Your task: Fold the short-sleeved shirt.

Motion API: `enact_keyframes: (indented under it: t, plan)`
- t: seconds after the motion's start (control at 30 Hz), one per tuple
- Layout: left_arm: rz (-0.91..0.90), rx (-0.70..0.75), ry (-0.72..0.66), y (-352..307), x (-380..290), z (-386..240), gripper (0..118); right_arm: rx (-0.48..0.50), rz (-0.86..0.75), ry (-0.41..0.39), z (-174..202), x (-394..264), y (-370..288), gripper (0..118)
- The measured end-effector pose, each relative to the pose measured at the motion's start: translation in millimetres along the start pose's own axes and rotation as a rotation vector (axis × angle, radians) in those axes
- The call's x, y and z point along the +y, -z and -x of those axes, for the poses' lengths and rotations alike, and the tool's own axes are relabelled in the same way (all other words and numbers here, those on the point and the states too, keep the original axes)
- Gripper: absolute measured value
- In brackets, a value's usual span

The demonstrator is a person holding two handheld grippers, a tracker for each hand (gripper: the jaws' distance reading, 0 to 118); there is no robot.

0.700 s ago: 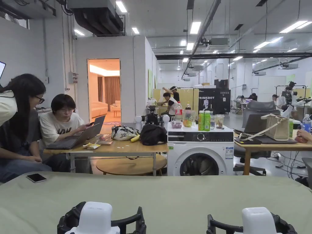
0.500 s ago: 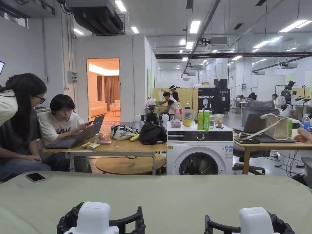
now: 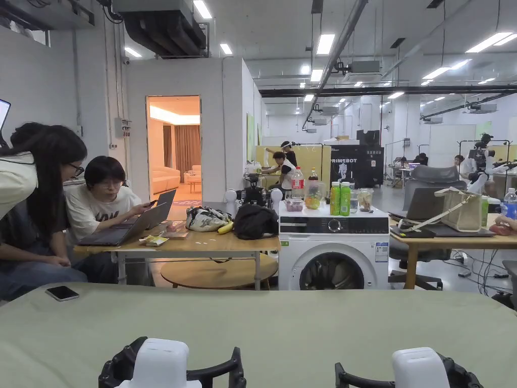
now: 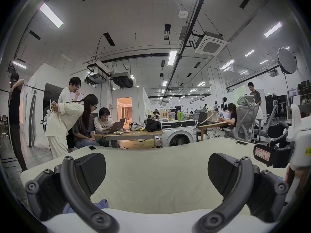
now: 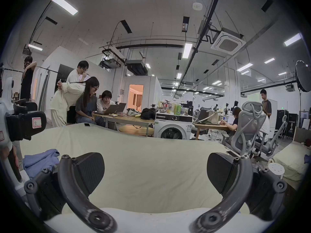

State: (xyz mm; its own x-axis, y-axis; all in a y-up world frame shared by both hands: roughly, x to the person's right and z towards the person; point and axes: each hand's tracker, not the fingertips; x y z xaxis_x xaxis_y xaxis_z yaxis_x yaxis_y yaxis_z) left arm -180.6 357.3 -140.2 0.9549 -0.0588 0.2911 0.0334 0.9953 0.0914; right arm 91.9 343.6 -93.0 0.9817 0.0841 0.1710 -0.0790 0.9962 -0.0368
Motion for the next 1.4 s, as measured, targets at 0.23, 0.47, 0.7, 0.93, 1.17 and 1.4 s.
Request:
enact_keyframes:
  t: [0.23,0.47,0.7,0.93,1.17,1.4]
  plan:
    - [0.000,0.007,0.000,-1.7,0.9,-0.4,118,0.007,0.004,0.023,-3.0,-1.8,-1.9,118]
    - [0.020,0.003,-0.023,0.2,1.0,3.2,118,-0.001,0.013,0.044,-8.5,-2.2,-1.9,118]
    - [0.014,0.012,0.013,-1.6,1.6,0.8,118,-0.004,0.009,0.012,-6.4,0.8,-4.0,118]
    - [0.022,0.010,-0.005,-2.3,1.3,3.3,66,-0.004,0.013,0.004,-3.3,0.9,-2.8,99]
    - [0.038,-0.004,0.006,-2.0,2.5,3.7,0,-0.020,-0.026,-0.016,-0.6,-0.5,-8.9,0]
    - [0.036,-0.044,-0.034,-6.6,-2.7,6.3,0,-0.009,0.018,0.022,-4.7,-6.5,-3.3,0]
